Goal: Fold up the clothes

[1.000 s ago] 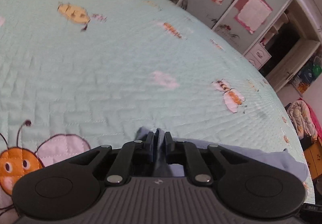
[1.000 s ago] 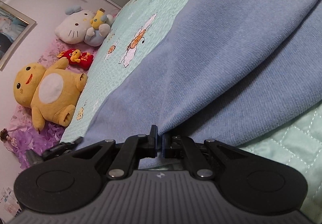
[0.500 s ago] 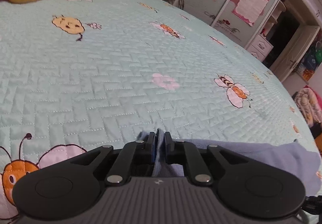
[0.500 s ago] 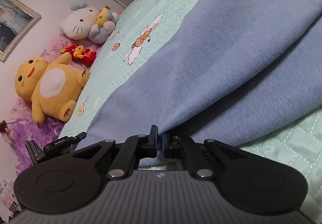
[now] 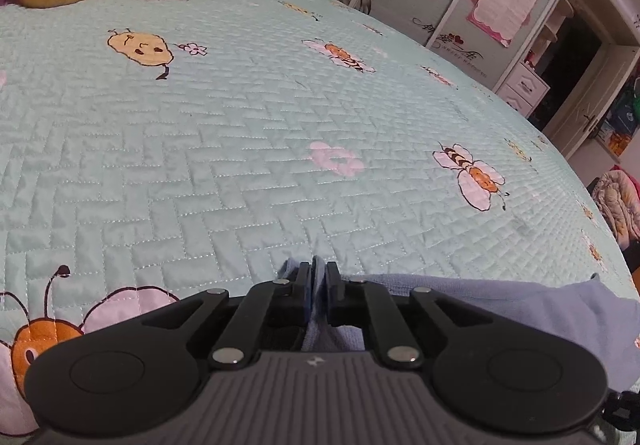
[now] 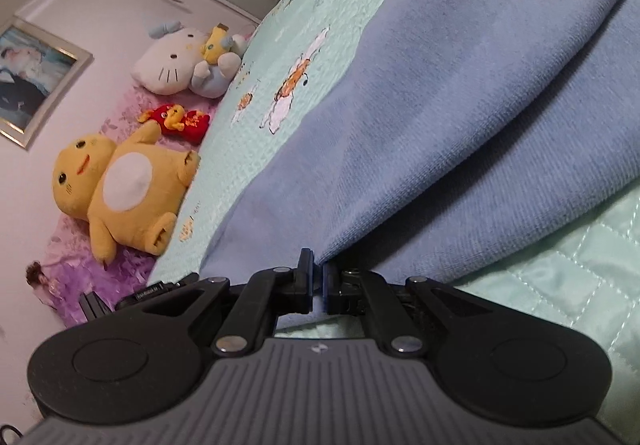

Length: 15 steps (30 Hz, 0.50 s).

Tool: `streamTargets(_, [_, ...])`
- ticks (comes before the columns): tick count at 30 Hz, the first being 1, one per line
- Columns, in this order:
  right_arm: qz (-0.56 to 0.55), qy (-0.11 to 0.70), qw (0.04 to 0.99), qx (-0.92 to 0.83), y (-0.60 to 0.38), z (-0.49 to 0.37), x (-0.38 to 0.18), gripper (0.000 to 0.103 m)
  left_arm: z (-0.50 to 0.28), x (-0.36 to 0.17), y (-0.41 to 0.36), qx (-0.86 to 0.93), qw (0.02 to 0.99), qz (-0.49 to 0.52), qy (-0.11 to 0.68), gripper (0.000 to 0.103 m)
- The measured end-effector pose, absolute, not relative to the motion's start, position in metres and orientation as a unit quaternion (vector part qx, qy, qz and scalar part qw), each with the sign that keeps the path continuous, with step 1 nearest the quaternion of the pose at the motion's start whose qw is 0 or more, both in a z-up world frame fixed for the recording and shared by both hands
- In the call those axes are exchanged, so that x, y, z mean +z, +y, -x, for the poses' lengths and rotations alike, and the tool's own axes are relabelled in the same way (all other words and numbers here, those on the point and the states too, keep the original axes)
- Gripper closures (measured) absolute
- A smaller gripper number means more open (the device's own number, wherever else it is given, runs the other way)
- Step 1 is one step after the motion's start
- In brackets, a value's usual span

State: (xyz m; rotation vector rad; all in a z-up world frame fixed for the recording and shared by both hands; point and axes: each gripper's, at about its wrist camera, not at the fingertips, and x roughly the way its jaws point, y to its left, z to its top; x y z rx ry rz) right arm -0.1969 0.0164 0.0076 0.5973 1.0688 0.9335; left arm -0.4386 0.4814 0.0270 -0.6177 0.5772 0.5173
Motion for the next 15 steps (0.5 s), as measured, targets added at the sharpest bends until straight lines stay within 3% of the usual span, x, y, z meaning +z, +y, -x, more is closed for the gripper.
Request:
streamTargets(4, [-0.266, 0.486, 0.718, 0.422, 0.018, 0.196, 0.005, 0.101, 0.456, 0.038, 0.481, 0.301, 0.865, 0.319, 0.242, 0.083])
streamTargets(6, [-0.273, 0.487, 0.714, 0.422, 0.018, 0.196, 0.002, 0.101, 0.468, 0.044, 0.481, 0.329, 0.855, 0.335, 0.22, 0.066])
streamTargets(10, [-0.282, 0.486, 0.71, 0.424, 0.016, 0.196, 0.0, 0.101, 0.508, 0.056, 0.459, 0.352, 0.83, 0.398, 0.168, 0.065])
streamTargets(15, [-0.298, 0.488, 0.702, 0.426, 0.014, 0.194, -0.005, 0.101, 0.513, 0.055, 0.405, 0.289, 0.837, 0.431, 0.175, 0.065])
